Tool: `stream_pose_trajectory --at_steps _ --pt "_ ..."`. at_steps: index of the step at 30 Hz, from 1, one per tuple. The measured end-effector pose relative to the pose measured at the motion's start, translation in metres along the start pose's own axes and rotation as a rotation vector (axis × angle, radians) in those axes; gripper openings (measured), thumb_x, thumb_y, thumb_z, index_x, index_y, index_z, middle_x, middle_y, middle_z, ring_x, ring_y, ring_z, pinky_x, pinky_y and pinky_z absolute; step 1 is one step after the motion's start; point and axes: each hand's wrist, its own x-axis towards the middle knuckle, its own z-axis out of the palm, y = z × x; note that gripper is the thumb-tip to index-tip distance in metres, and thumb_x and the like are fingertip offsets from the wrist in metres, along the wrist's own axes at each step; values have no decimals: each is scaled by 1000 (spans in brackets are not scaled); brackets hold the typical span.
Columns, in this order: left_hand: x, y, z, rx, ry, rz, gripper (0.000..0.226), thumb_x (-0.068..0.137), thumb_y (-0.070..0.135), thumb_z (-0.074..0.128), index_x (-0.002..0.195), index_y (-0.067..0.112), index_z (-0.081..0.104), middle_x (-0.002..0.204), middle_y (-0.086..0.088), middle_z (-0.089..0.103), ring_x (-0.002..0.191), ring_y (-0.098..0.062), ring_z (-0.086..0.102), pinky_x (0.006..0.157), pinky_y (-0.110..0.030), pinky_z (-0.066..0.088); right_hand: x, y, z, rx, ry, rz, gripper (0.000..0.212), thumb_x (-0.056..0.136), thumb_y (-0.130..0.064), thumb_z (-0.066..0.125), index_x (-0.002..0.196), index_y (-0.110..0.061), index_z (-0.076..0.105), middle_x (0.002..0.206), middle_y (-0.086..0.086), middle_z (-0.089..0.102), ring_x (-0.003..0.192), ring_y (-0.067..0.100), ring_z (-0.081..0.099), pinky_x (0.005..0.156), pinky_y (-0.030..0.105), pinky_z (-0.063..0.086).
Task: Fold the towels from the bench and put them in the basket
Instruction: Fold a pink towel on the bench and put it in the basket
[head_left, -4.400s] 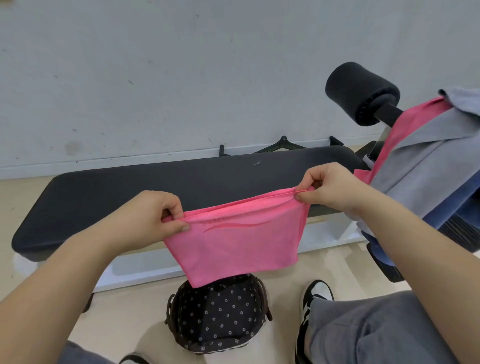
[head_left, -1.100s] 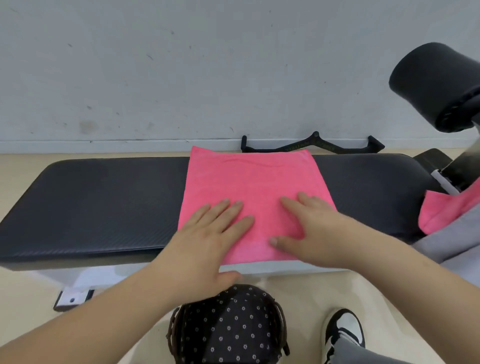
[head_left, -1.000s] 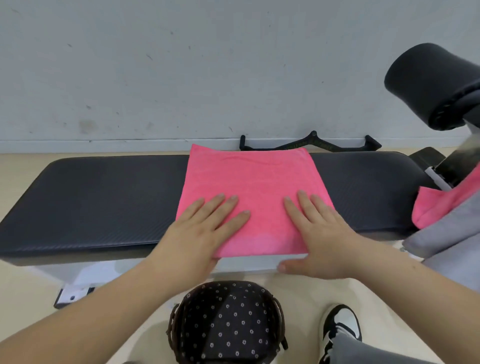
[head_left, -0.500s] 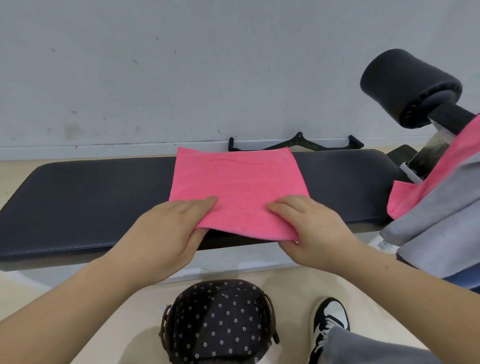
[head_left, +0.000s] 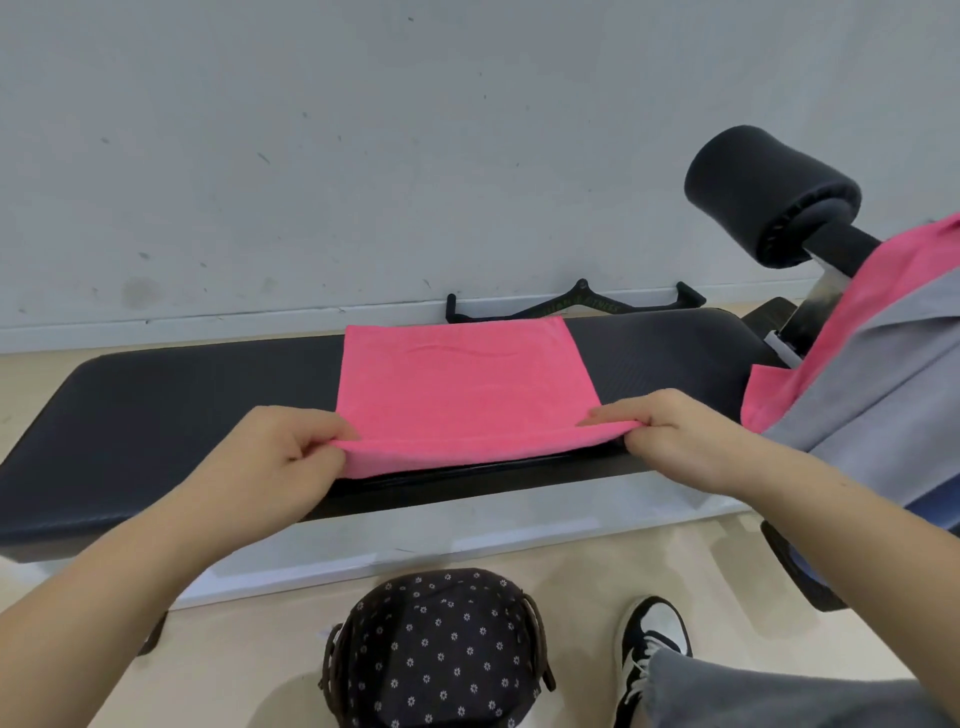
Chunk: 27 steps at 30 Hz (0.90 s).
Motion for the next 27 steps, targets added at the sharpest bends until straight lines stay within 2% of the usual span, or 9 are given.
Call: stream_pose_trajectory --at_steps 2,5,8,12,16,18,21,24,27 --pt "-2 4 -5 -118 3 -68 28 90 -2 52 75 7 74 58 -11 55 47 -7 42 47 -19 38 -6 -7 -6 72 -7 63 18 72 -21 46 65 -6 54 64 2 38 61 22 33 60 42 31" --pt "-1 11 -10 -297 -15 -131 19 86 4 55 73 3 70 70 -21 58 63 -22 51 59 -29 48 -9 -15 -12 242 -32 16 26 73 -22 48 63 -14 26 71 12 22 69 35 21 61 46 25" --pt "4 11 -12 -410 8 -190 16 75 16 56 72 5 68 69 -16 57 67 -22 49 62 -32 43 -4 -21 -9 480 7 61 23 76 -20 52 63 -15 34 69 8 27 63 23 30 55 26 39" --pt "24 4 -8 -419 132 -200 17 88 15 59 84 16 75 86 -13 74 79 -24 64 73 -42 51 23 -12 0 532 174 110 26 94 -22 53 78 -2 57 73 7 48 71 21 47 66 35 43" --pt "56 -7 -1 -343 274 -230 22 95 6 59 95 22 74 91 -1 77 91 -21 70 80 -38 55 56 -14 11 466 355 133 49 99 -33 55 109 15 57 90 31 57 79 19 49 75 43 49" --pt "71 -13 3 -288 298 -234 16 96 8 61 99 20 72 96 -3 74 90 -17 68 77 -30 52 69 -20 17 393 383 125 46 101 -33 54 92 12 56 78 16 49 73 20 46 67 36 41" --pt "84 -22 11 -131 207 -228 14 92 14 67 104 20 71 94 0 71 88 -14 65 71 -26 50 86 -18 23 250 365 140 37 98 -29 57 68 -12 44 67 6 42 62 19 40 58 32 32" --pt "89 -24 13 -34 162 -236 6 90 20 71 96 21 70 88 -3 71 86 -22 66 76 -37 54 97 -15 24 231 386 184 34 92 -27 61 67 -15 42 66 5 43 60 19 42 57 34 34" --pt "93 -24 12 5 165 -244 7 90 21 72 87 16 67 84 -6 69 81 -23 64 66 -33 49 104 -14 24 242 403 206 33 90 -26 60 66 -17 39 65 4 43 60 19 42 57 35 34"
